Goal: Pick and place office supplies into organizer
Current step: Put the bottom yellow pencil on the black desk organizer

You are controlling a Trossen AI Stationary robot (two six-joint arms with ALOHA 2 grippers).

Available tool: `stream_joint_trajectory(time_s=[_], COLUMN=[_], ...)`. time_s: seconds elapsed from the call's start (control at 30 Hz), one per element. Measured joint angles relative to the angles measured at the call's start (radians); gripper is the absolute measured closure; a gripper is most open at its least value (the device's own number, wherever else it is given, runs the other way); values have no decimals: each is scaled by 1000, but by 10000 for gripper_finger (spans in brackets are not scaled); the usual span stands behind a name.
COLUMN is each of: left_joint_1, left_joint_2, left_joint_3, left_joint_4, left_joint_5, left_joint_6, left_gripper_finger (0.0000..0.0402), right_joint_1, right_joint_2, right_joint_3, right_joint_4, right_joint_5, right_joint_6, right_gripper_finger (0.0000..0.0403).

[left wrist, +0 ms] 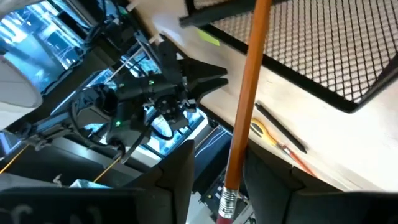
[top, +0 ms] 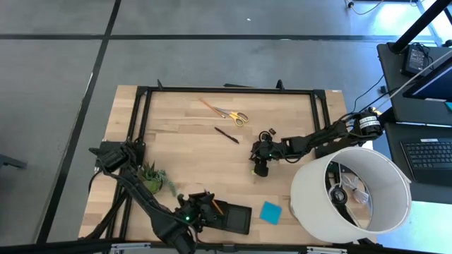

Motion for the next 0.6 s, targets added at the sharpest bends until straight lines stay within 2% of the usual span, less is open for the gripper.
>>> stream_joint_trajectory(time_s=[0.13, 0.37, 0.6], left_joint_1=[-17, -38, -48], left_joint_2=[0, 0, -1], left_joint_3=[26, 48, 52], left_joint_4=[0, -12, -171], left_joint_5=[-1, 5, 59], left_joint_6=[-9, -143, -402], left_gripper_finger=[274, 274, 274], right_joint_1=[0, 0, 1], right_joint_2=[0, 0, 0], right_joint_3=[0, 0, 0], right_joint_4=[0, 0, 0], right_joint_5=[0, 0, 0], right_joint_6=[0, 5, 7], right_gripper_finger=[228, 228, 228])
